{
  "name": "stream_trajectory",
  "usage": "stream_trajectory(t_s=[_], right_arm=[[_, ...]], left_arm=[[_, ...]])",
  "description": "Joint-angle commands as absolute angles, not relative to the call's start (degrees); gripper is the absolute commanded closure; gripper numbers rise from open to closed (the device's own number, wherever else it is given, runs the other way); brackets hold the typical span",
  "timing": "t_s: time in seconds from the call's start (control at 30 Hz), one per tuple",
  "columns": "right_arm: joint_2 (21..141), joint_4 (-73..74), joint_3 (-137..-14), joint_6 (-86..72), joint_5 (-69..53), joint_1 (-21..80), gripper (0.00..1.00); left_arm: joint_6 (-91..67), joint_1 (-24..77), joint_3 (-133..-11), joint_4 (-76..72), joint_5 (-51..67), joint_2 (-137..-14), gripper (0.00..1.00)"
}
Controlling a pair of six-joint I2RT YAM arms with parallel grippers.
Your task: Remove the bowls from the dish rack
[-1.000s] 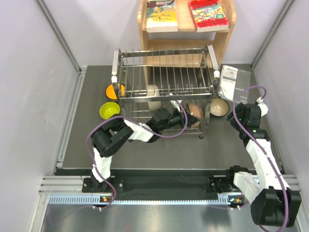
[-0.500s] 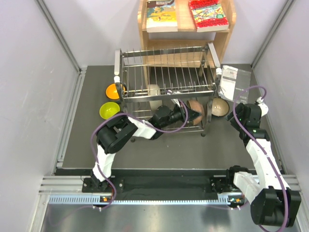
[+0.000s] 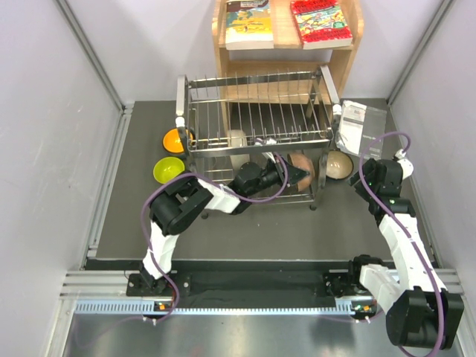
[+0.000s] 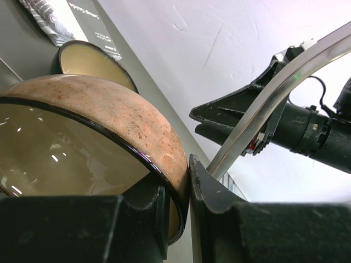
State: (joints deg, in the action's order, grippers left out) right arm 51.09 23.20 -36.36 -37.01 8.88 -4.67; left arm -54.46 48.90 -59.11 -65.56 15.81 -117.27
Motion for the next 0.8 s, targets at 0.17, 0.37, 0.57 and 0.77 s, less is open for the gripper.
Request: stream_trajectory(t_s=[0.17, 0.37, 0.57, 0.77], right_arm=[[51.2, 21.2, -36.9, -36.1, 8.6, -5.6, 0.30], [51.0, 21.3, -37.1, -36.0, 8.3, -5.7, 0.31], [50.9, 21.3, -36.7, -36.2, 8.2, -5.7, 0.31], [50.7, 21.4, -37.0, -36.0, 8.5, -5.8, 0.31]], left_arm=[[-55.0, 48.9, -62.3, -94.0, 18.9, -113.9, 1.00], [-54.7, 49.0, -62.8, -91.0, 22.7, -112.2, 1.00], [-55.5, 49.0, -64.1, -92.6, 24.1, -112.4, 1.00], [-55.0, 49.0, -64.2, -90.4, 24.2, -110.7, 1.00]])
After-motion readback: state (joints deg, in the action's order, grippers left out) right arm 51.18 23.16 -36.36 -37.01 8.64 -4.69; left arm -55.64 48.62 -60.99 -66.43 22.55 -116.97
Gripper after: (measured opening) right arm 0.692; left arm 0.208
